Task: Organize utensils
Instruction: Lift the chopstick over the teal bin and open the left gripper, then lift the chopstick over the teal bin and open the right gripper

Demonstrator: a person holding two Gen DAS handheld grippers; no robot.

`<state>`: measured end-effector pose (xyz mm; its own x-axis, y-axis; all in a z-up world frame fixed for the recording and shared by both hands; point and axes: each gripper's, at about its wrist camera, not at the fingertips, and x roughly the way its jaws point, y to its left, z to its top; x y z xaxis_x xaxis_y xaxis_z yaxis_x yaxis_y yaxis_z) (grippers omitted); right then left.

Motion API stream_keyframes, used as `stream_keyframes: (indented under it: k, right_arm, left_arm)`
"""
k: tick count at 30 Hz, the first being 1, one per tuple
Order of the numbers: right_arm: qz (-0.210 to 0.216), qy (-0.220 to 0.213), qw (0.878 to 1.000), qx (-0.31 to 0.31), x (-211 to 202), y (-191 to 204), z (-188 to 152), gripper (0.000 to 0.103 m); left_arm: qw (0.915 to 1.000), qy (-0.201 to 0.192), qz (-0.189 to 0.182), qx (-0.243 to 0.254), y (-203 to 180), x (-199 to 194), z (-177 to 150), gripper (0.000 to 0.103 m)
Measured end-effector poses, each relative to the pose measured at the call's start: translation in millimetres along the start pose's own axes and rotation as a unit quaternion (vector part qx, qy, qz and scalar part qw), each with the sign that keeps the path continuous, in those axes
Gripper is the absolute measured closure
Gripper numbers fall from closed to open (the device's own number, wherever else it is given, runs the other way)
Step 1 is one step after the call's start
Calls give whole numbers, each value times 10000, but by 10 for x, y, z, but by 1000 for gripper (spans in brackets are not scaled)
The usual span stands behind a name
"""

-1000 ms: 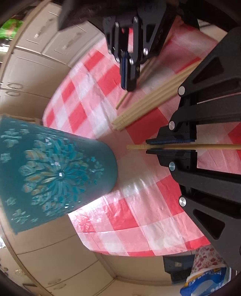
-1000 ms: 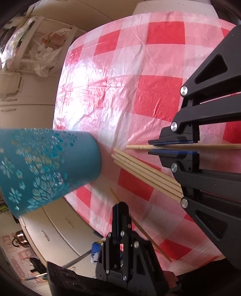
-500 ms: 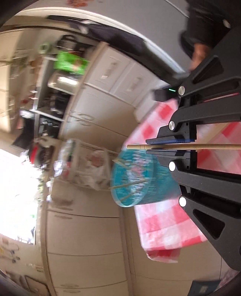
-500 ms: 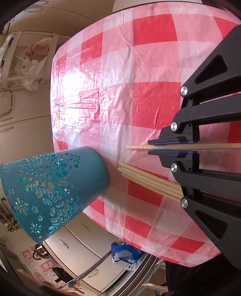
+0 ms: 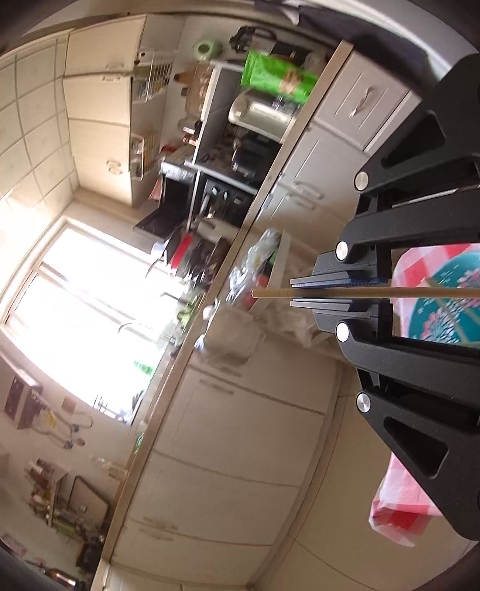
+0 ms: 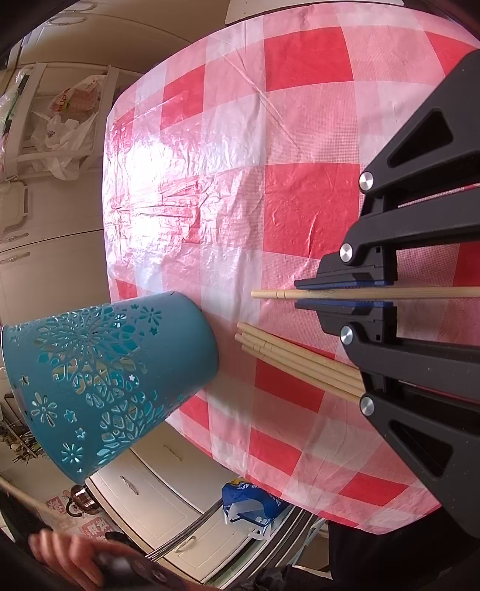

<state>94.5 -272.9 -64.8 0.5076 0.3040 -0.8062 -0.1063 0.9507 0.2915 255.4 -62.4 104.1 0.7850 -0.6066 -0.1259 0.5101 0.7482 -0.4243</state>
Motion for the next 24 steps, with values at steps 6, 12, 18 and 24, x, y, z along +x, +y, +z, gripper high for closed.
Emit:
stream_keyframes:
  k: [6,12,18,24]
  right_arm:
    - [-7,-21,10000,-58,-1,23,-9,97]
    - [-23,-22,10000,-66,-2,27,-8,97]
    - [-51,-27,10000,-79,-3,35,-7,97]
    - [156,-37,9997,168,-16,-57,-8,97]
  left_arm:
    - [9963,-58,714,481,-43,252,-235,98]
    - [9931,250,907,705,24,291,-423,98]
    - [9904,732,1016,582,190,117,-605,97]
    - [9856,949,1362,324,296,-476,-730,64]
